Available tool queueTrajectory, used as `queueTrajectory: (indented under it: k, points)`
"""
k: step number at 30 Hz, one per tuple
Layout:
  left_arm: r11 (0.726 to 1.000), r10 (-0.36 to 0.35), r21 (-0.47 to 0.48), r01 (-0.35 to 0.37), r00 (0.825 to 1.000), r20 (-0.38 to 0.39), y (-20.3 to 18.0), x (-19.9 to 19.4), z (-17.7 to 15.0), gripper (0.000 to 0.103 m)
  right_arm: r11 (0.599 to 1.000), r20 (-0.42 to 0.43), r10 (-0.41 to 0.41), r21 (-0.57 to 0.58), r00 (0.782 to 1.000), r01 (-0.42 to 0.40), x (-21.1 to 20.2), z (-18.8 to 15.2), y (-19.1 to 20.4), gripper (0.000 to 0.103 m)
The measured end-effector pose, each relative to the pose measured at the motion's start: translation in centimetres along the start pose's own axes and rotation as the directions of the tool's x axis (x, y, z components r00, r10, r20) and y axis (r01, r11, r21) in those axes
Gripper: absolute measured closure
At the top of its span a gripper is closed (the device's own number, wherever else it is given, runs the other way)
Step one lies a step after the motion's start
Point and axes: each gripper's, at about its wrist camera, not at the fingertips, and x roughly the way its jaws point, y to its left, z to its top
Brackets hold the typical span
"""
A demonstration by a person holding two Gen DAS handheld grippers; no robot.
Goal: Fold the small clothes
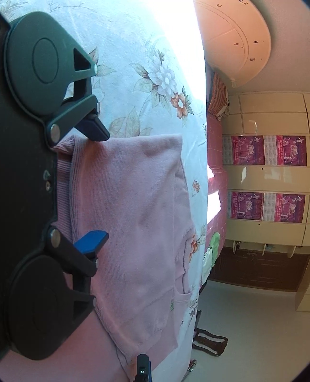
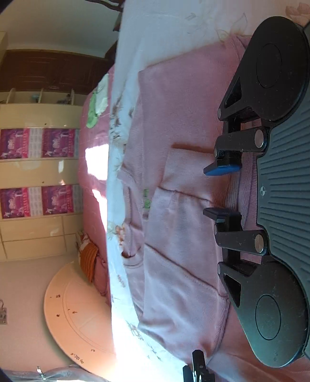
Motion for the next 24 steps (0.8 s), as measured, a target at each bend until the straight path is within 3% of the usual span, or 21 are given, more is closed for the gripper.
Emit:
queueTrajectory:
  k: [2,5,9,14,24]
  points:
    - [1.000,0.013,0.017,-0.012,0.999,-0.053,-0.1,1.0,-0.7,0.017,1.000,-0.110,-0.030,-0.003,0.994,0.030,1.7,-0.7,0.0,0.075]
    - [0.999,0.000,-0.049,-0.003,0.998,-0.063,0.8,1.0,-0.8,0.014,0.997,-0.121,-0.035,0.063,0.992,0.043,1.8,-0.4,-0.4,0.074]
    - [0.999,0.004,-0.037,-0.007,0.998,-0.064,0.9,-0.4,-1.0,0.019,0.994,-0.054,-0.066,0.089,0.996,0.070,-1.8,-0.2,0.0,0.073]
    - [1.000,0.007,-0.025,-0.009,0.996,-0.091,1.0,-2.8,-2.8,0.019,0.981,-0.072,-0.068,0.175,0.995,0.080,-5.9,-2.0,-1.0,0.073]
    - [0.998,0.029,-0.055,-0.035,0.994,-0.106,0.7,-9.4,-6.8,0.019,0.967,-0.069,-0.062,0.242,0.996,0.077,-13.5,-6.0,-1.8,0.073]
